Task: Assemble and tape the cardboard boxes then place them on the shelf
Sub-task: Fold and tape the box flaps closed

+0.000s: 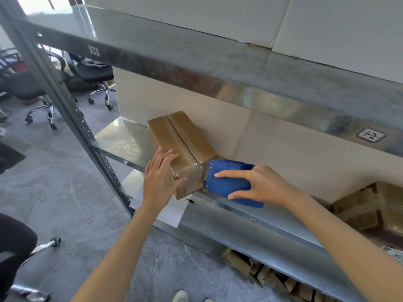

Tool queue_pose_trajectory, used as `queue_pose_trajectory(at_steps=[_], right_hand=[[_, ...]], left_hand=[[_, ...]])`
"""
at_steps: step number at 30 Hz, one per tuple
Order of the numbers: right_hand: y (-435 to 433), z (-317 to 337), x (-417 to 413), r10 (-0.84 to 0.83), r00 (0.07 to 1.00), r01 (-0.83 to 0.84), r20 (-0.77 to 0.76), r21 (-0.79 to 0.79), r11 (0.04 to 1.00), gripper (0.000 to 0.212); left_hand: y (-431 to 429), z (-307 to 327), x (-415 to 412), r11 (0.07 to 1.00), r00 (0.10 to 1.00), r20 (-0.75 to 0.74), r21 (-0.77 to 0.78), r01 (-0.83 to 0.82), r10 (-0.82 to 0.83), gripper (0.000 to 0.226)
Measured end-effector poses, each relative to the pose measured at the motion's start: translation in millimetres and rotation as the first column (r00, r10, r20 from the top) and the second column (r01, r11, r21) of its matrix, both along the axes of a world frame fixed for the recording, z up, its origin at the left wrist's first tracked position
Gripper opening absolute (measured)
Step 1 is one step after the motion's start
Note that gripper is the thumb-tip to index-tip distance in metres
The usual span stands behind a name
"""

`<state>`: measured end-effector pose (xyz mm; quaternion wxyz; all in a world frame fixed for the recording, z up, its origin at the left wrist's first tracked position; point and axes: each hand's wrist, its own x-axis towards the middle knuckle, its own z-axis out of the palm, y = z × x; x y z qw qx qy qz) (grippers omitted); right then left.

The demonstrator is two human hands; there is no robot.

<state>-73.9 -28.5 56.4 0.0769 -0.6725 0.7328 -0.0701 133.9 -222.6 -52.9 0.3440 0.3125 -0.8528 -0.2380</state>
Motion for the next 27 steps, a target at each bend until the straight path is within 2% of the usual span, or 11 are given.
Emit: queue_pose_trajectory(at_steps=[3, 9, 14, 18, 27], right_hand=[[-10.8, 0.7, 17.1, 0.068, 0.997, -0.068, 0.04, 0.01, 0.998, 0.06], [-35.1, 2.0, 36.5, 0.149, 0.986, -0.151, 0.07, 0.031, 0.988, 0.055], [-44.6, -0.4, 30.8, 0.172, 0.984, -0.174, 0.033, 0.062, 0.983, 0.056], [-45.8, -2.6, 23.2, 0.202, 0.979, -0.202, 0.0, 0.018, 0.979, 0.055], [-40.8, 5.9, 6.6, 0.226, 0.974, -0.226, -0.007, 0.026, 0.974, 0.05]], left_hand=[[-17.3, 6.1, 22.2, 0.991, 0.996, -0.034, 0.106, 0.081, -0.078, 0.067], [-32.6, 11.6, 42.9, 0.97, 0.987, -0.051, 0.181, 0.162, -0.155, 0.066], [-25.3, 7.7, 34.6, 0.96, 0.986, -0.145, 0.258, 0.113, -0.077, 0.064], [-25.0, 4.0, 31.7, 0.966, 0.985, -0.158, 0.235, 0.106, -0.07, 0.063], [-28.0, 0.9, 31.1, 0.971, 0.983, -0.157, 0.204, 0.125, -0.094, 0.062]])
